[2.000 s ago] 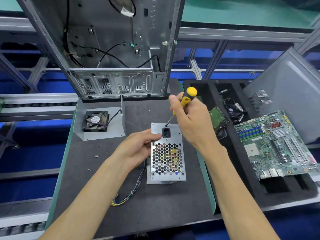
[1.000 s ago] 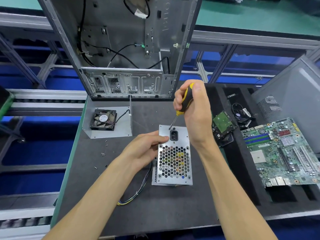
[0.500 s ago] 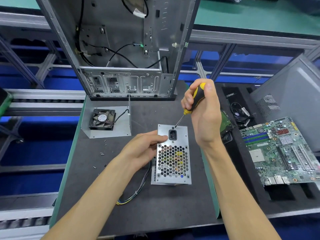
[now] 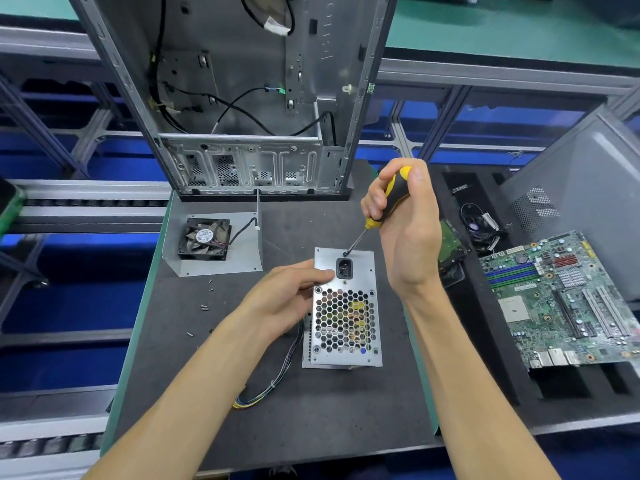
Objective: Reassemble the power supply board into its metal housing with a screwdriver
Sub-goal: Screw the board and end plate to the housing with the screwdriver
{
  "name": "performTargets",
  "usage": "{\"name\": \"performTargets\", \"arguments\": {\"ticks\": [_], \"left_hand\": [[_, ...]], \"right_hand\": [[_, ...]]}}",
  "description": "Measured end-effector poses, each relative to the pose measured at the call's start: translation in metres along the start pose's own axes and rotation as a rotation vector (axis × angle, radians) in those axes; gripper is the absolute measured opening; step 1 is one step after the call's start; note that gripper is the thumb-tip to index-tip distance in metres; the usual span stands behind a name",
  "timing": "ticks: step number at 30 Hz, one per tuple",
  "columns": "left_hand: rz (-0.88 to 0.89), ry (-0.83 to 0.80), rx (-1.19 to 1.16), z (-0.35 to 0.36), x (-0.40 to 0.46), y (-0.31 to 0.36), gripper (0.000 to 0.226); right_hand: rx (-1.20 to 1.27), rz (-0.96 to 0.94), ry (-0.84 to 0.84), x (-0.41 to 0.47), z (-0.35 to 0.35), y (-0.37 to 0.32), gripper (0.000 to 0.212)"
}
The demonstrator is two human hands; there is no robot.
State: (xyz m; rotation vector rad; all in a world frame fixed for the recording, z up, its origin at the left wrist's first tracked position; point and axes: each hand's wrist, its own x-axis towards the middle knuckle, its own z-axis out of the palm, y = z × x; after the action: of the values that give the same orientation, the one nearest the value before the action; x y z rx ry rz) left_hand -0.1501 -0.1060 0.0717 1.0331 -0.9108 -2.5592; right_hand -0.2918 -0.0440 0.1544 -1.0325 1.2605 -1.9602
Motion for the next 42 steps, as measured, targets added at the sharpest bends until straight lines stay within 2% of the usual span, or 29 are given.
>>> {"name": "performTargets", "arguments": {"ticks": [6,13,15,18,22,25,26,29,31,34,35,38,41,42], "left_hand": [[0.002,0.001,0.000,0.000,0.001,0.000,0.034],[-0.002,-0.002,-0.003,0.001,0.000,0.000,0.032],[0.001,0.000,-0.005,0.001,0.000,0.000,0.032],[0.002,0.011,-0.002,0.001,0.001,0.000,0.033],[-0.002,0.018,0.006,0.002,0.001,0.001,0.033],[-0.005,0.016,0.001,0.001,0.000,0.001,0.032],[-0.005,0.014,-0.002,0.001,0.000,0.001,0.032],[-0.005,0.019,-0.007,0.000,0.001,0.000,0.032],[-0.008,0.015,-0.013,0.000,0.001,0.000,0.031],[-0.006,0.006,-0.013,0.000,0.001,-0.001,0.031],[-0.003,0.001,-0.010,0.000,0.001,-0.001,0.032],[0.006,-0.012,0.004,0.001,0.001,-0.001,0.033],[0.001,-0.024,0.002,0.001,-0.001,-0.001,0.034],[0.001,-0.032,0.000,0.000,-0.001,-0.001,0.034]], "right_hand": [[0.043,-0.005,-0.015,0.000,0.002,-0.001,0.036],[0.005,0.030,-0.018,0.001,0.005,0.001,0.031],[-0.025,0.031,-0.019,0.001,0.006,0.001,0.027],[-0.077,-0.012,-0.036,-0.001,0.008,-0.001,0.011],[-0.095,-0.019,-0.075,0.002,0.009,0.000,0.012],[-0.103,0.022,-0.094,0.003,0.007,0.001,0.034],[-0.101,0.023,-0.089,0.003,0.006,0.001,0.032],[-0.110,0.006,-0.100,0.002,0.009,-0.002,0.006],[-0.114,0.002,-0.088,0.003,0.009,-0.001,0.012],[-0.086,0.038,-0.101,0.004,0.006,0.000,0.035],[-0.077,0.049,-0.103,0.004,0.006,0.000,0.034],[-0.107,0.006,-0.097,0.002,0.009,-0.001,0.010],[-0.104,0.003,-0.102,0.003,0.009,0.000,0.013],[-0.101,0.009,-0.104,0.003,0.007,0.001,0.021]]}}
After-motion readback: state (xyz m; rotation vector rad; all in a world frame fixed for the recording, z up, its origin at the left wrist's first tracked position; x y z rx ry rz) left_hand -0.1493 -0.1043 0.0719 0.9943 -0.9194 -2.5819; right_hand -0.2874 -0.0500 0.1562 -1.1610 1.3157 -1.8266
